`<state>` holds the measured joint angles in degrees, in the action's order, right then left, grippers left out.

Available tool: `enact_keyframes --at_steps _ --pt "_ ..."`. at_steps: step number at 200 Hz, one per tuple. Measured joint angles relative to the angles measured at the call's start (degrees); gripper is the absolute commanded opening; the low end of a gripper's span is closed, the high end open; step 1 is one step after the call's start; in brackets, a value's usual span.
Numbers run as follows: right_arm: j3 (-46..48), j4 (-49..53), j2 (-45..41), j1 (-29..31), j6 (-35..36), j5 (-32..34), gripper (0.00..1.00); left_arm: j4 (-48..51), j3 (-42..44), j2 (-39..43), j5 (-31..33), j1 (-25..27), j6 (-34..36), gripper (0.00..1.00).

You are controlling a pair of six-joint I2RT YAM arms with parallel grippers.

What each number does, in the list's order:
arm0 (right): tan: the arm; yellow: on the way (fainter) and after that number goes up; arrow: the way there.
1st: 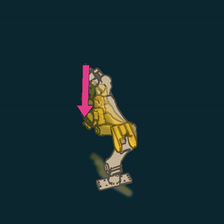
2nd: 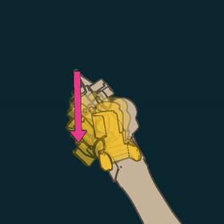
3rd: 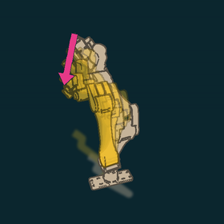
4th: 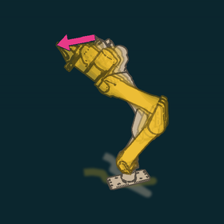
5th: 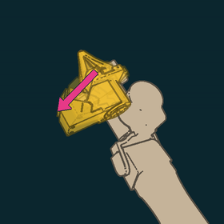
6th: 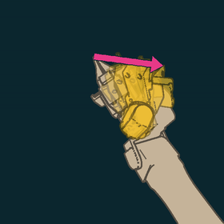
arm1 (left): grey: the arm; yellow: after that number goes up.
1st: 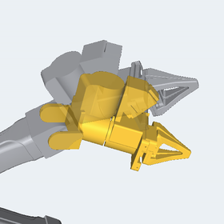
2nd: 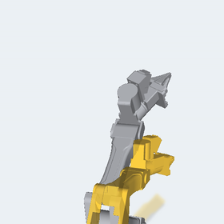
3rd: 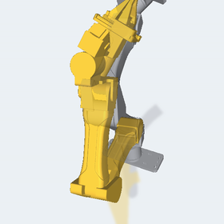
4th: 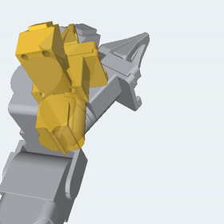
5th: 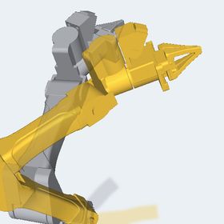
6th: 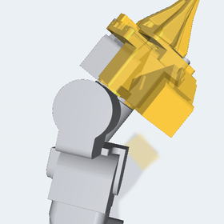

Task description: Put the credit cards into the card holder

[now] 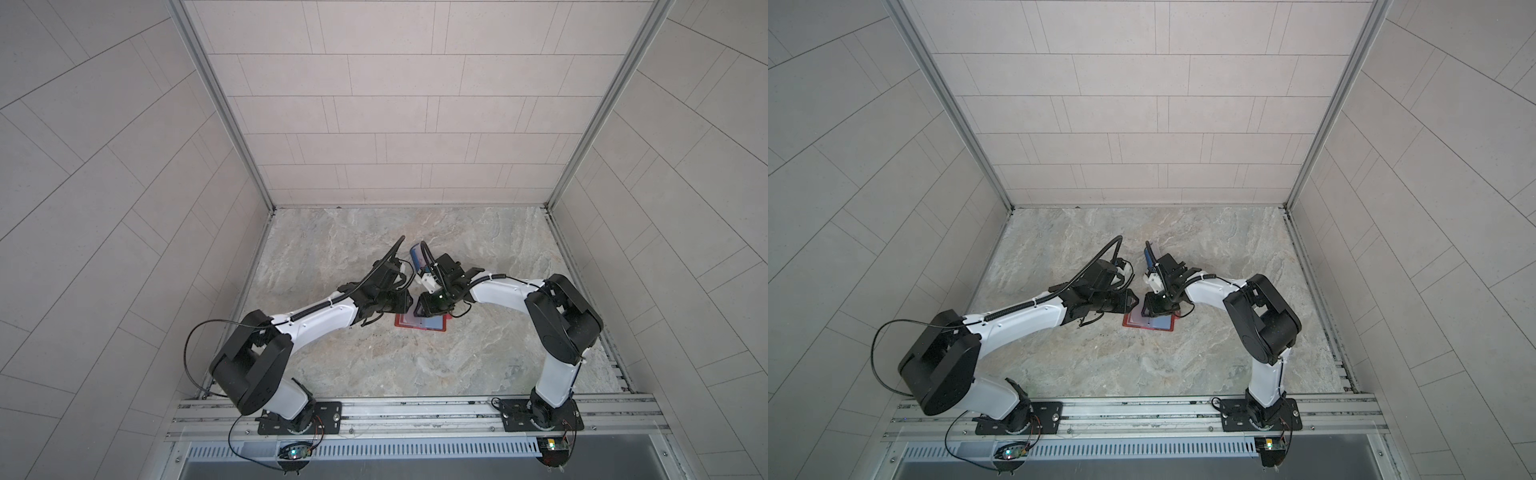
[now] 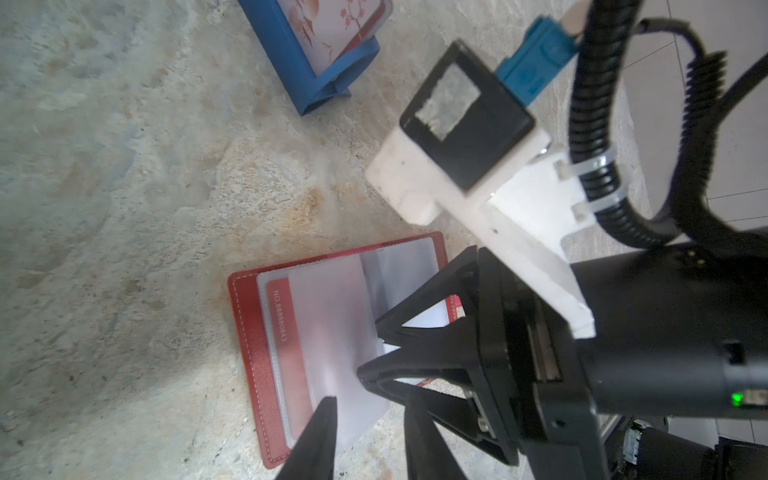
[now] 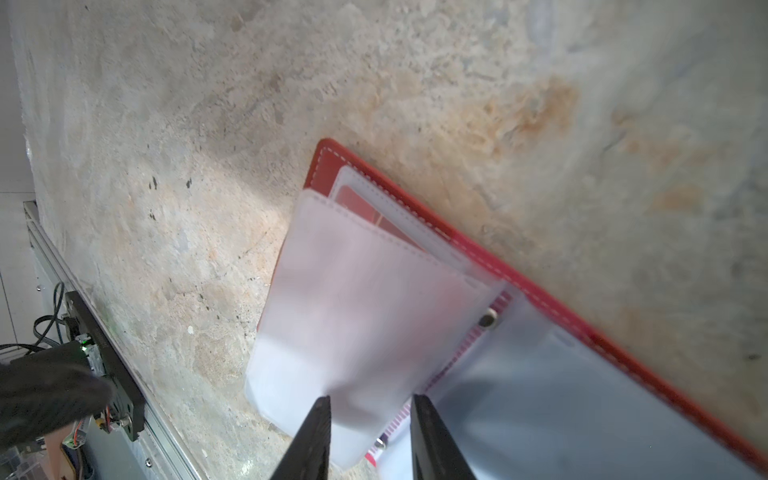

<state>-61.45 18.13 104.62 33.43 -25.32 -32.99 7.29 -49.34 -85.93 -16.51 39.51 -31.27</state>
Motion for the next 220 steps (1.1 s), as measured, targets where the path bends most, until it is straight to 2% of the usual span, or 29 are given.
enact_keyframes --at_steps 25,99,169,220 --pt "-0.04 -0.2 0.85 0.02 -0.24 -0.07 0.19 -0.17 0.02 -1.88 -0.66 0.0 0.22 0.29" --pt "-0.48 0.07 1.75 -0.04 0.22 0.24 0.07 -2.4 0.94 -7.89 -2.84 0.0 -0.24 0.27" --pt "-1.27 2.71 1.79 0.17 4.26 3.1 0.06 -5.38 2.75 -10.03 -4.42 0.0 -2.4 0.27" --pt "-3.98 8.09 1.77 0.42 7.19 9.97 0.07 -7.76 2.75 -11.15 -7.89 0.0 -5.29 0.27"
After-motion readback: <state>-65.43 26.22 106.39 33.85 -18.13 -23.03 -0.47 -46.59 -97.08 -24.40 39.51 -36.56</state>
